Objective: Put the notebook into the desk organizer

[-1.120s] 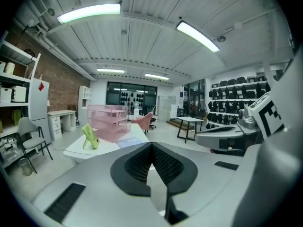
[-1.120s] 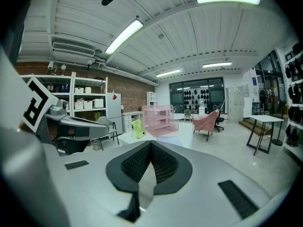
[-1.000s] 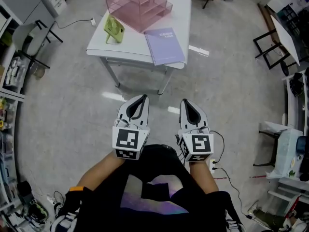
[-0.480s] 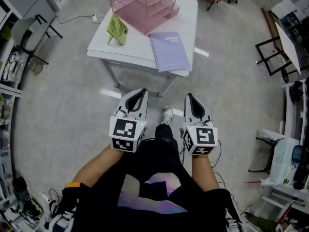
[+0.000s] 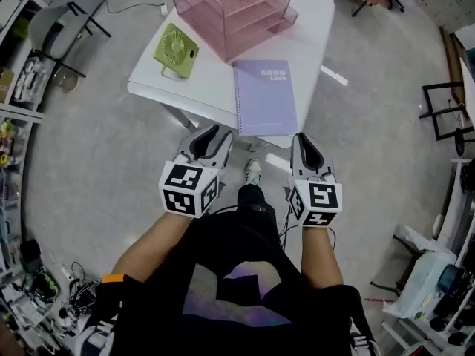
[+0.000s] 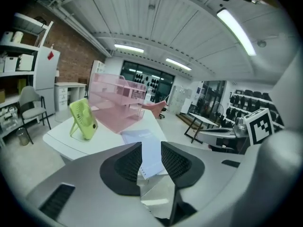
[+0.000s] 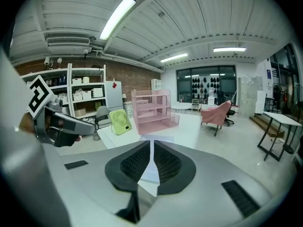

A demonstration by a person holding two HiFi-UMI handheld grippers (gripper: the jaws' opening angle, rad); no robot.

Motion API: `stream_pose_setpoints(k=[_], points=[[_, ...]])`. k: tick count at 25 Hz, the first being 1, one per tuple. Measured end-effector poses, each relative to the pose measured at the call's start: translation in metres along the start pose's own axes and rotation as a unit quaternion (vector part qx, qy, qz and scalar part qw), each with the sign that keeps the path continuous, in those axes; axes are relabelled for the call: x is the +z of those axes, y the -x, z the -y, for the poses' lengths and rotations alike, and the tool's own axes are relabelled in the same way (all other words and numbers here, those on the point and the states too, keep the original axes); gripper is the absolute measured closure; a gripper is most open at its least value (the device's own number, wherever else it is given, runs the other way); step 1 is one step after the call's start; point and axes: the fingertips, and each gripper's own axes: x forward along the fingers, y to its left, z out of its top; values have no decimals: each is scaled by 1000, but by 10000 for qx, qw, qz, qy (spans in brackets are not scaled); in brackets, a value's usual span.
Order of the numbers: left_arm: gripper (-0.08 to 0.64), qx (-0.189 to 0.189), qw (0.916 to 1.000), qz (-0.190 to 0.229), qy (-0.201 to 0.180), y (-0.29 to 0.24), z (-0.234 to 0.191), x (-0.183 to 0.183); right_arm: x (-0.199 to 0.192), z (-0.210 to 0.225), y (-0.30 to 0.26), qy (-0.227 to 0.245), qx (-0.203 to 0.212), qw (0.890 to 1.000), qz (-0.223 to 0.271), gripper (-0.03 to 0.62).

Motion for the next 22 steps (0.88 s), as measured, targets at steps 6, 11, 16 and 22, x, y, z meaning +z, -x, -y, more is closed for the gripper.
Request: stream_pose_setpoints(k=[6,11,16,22], points=[[371,232,9962,-564,619,-71,-23,-5,-15,48,-69,-306,559,9963,-584,481],[336,349,9874,-1015,1167,-114,-43,-25,-39,69,-119,-504,969,9881,-1082,456],[307,374,9782,-1347,1538,-145,-56,-42,-58,77,-152,-659,1286,9774,-1540,424],[290,336,9715,-1583,1730,-168,-62,-45,-73,84,-172,-800,1334,9672,-2006,404]])
